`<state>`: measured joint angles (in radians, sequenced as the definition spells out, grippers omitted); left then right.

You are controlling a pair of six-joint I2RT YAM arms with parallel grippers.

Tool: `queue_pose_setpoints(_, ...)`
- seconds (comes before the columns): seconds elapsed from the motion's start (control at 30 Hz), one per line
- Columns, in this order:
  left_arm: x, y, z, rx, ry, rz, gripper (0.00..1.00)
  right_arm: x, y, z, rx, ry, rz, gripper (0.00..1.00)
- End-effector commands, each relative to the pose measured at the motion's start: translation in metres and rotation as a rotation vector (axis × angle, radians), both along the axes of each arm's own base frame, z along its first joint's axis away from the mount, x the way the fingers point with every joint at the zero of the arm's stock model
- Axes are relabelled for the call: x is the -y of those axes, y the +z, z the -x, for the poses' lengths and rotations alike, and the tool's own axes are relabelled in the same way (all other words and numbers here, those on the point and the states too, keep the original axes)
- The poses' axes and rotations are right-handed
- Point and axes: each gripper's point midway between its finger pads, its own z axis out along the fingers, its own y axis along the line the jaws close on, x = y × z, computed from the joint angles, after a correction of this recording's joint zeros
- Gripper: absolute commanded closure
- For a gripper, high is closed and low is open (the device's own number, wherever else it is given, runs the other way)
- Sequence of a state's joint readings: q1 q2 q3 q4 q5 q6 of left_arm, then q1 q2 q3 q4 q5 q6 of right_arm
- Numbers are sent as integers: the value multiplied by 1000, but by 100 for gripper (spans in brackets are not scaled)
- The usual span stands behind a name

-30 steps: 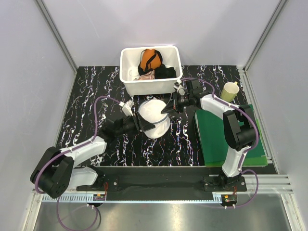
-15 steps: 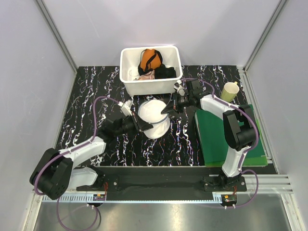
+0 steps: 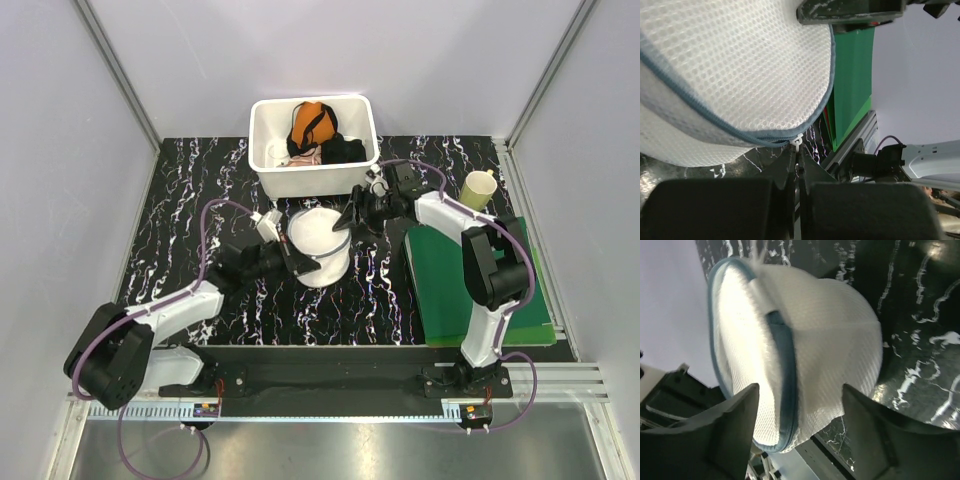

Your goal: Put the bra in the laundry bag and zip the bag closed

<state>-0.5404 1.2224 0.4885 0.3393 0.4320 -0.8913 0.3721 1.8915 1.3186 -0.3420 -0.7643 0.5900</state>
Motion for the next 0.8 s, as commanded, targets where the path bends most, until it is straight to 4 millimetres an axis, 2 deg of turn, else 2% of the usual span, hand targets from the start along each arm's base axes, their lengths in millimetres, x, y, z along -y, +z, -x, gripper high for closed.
queue_pose_setpoints(0.0, 20, 21, 2, 74, -23, 68, 100, 36, 10, -10, 67, -177, 153, 18)
queue_pose_setpoints(0.03, 24, 20, 4, 69, -29, 68, 100, 48, -4, -1, 50, -216, 205, 11)
queue_pose_setpoints(0.07, 30, 22, 8, 71, -45, 72, 100, 54, -4, 5, 48, -242, 219, 1)
queue_pose_setpoints(0.1, 32, 23, 8, 77, -43, 77, 100, 60, 10, 12, 87, -263, 216, 0)
queue_pose_setpoints(0.13, 35, 23, 9, 75, -46, 82, 100, 68, 0, 24, 69, -275, 244, 0)
queue_pose_setpoints(0.17, 38, 23, 13, 66, -54, 92, 100, 72, 3, 30, 70, -288, 248, 0)
queue_pose_setpoints(0.2, 42, 23, 13, 69, -59, 102, 100, 75, 16, 37, 98, -300, 232, 0)
queue_pose_setpoints(0.23, 45, 23, 15, 68, -64, 103, 100, 78, 10, 48, 76, -312, 235, 0)
queue_pose_setpoints(0.27, 49, 24, 19, 66, -79, 110, 100, 78, 14, 53, 58, -334, 218, 0)
queue_pose_setpoints(0.3, 52, 24, 19, 65, -78, 113, 100, 77, 20, 60, 72, -343, 171, 0)
queue_pose_setpoints(0.37, 56, 25, 23, 63, -83, 128, 100, 61, 37, 66, 27, -392, 9, 1)
queue_pose_setpoints(0.43, 58, 25, 26, 58, -88, 132, 100, 41, 43, 71, -2, -400, -119, 0)
queue_pose_setpoints(0.47, 58, 25, 26, 57, -82, 128, 100, 36, 40, 73, -17, -397, -127, 0)
queue_pose_setpoints(0.57, 59, 25, 29, 55, -85, 124, 100, 19, 42, 73, -21, -401, -176, 16)
queue_pose_setpoints(0.63, 60, 26, 31, 57, -85, 120, 100, 13, 43, 67, -3, -435, -211, 24)
queue_pose_setpoints(0.73, 59, 21, 32, 45, -83, 108, 100, 8, 38, 62, -6, -446, -207, 46)
queue_pose_setpoints(0.77, 58, 19, 33, 40, -83, 104, 100, 7, 33, 61, -13, -448, -199, 48)
